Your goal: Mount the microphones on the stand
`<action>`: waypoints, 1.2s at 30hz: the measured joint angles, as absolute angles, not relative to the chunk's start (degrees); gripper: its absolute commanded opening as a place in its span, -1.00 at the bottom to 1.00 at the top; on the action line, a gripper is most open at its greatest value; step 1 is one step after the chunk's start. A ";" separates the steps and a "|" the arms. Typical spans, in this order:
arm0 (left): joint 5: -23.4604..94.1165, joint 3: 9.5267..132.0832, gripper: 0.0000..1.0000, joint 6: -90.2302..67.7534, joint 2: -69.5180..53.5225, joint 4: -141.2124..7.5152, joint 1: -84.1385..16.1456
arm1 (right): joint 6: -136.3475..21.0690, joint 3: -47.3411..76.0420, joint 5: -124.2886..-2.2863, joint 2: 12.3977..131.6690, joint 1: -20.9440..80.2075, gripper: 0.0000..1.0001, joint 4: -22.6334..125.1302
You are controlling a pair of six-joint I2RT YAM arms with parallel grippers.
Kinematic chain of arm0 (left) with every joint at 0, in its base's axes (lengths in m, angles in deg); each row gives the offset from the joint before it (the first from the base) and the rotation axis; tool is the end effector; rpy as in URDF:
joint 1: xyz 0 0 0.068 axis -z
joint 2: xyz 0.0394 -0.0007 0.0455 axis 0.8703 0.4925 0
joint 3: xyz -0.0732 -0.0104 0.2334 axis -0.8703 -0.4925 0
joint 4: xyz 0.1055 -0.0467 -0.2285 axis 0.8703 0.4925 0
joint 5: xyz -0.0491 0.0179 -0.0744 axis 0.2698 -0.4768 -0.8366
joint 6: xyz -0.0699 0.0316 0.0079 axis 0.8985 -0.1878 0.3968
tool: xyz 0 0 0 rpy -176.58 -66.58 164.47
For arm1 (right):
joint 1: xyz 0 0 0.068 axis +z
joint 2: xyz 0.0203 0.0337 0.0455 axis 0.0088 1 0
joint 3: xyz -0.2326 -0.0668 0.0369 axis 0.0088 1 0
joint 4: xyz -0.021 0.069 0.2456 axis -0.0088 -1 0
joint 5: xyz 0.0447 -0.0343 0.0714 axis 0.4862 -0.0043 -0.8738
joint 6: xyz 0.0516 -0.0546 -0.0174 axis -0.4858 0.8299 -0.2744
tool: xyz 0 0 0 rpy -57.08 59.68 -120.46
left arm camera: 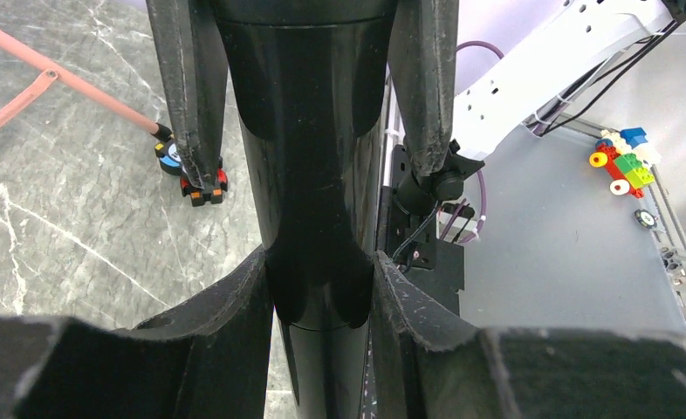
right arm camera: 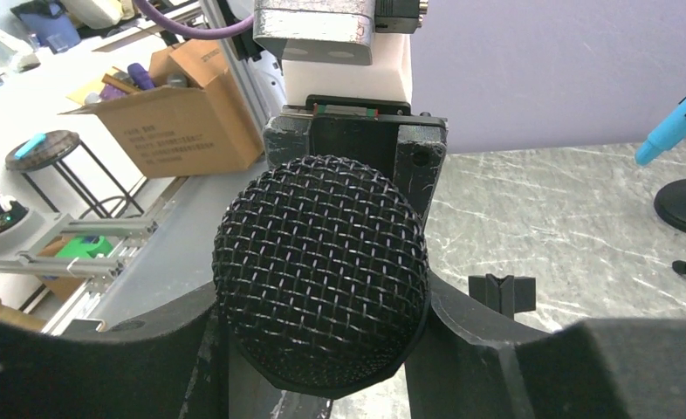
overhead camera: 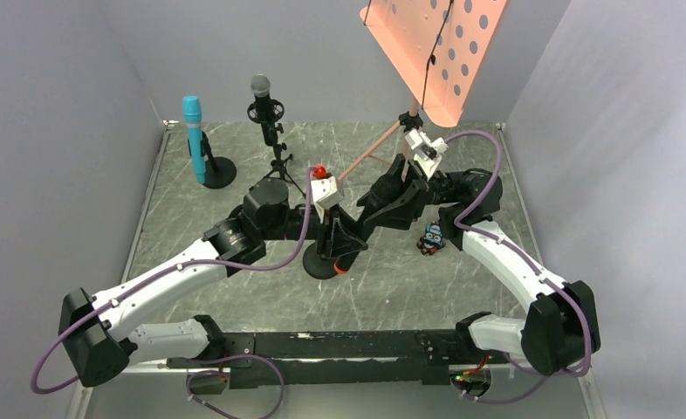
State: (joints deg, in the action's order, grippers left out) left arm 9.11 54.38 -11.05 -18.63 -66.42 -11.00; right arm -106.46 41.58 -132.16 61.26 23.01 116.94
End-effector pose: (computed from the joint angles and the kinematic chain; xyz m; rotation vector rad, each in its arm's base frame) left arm 0.1617 -0.2465 0.3314 1.0410 1.5362 -1.2800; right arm 0.2067 0.1547 0.3623 -1.1505 1.1638 1.6287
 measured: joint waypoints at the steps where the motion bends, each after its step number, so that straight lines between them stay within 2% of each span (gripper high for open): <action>1: 9.13 54.45 -0.78 -11.05 -18.63 -66.29 -11.00 | -106.46 41.58 -132.16 61.26 23.01 -0.88 116.97; 3: 9.24 54.69 -0.44 -11.03 -18.63 -65.98 -11.00 | -106.53 41.58 -132.07 61.26 23.01 -0.96 117.23; 5: 9.70 54.71 0.04 -11.05 -18.72 -65.83 -10.98 | -106.66 41.58 -132.11 61.39 23.01 -0.98 117.78; 7: 10.73 54.71 0.41 -11.11 -19.18 -65.37 -10.83 | -106.75 41.58 -132.13 61.58 23.01 -0.99 118.06; 10: 14.71 54.23 0.74 -11.11 -21.76 -65.48 -10.80 | -106.77 41.58 -132.81 61.89 22.96 -1.00 118.08; 13: 19.23 52.57 0.98 -11.70 -27.42 -65.54 -11.00 | -106.44 41.58 -133.45 62.11 22.44 -1.00 117.84; 22: 34.25 46.60 0.99 -16.18 -45.69 -60.25 -11.88 | -101.98 41.56 -133.95 62.26 20.32 -1.00 112.88; 28: 40.08 44.76 0.99 -20.77 -48.51 -52.17 -13.27 | -92.58 40.21 -133.66 62.68 20.06 -1.00 100.66; 31: 39.16 43.43 0.99 -23.00 -48.25 -48.14 -16.25 | -85.98 38.19 -133.25 62.96 20.08 -1.00 91.63; 36: 27.86 41.01 0.99 -24.40 -45.78 -47.34 -30.48 | -76.10 35.62 -131.74 63.05 20.08 -1.00 79.57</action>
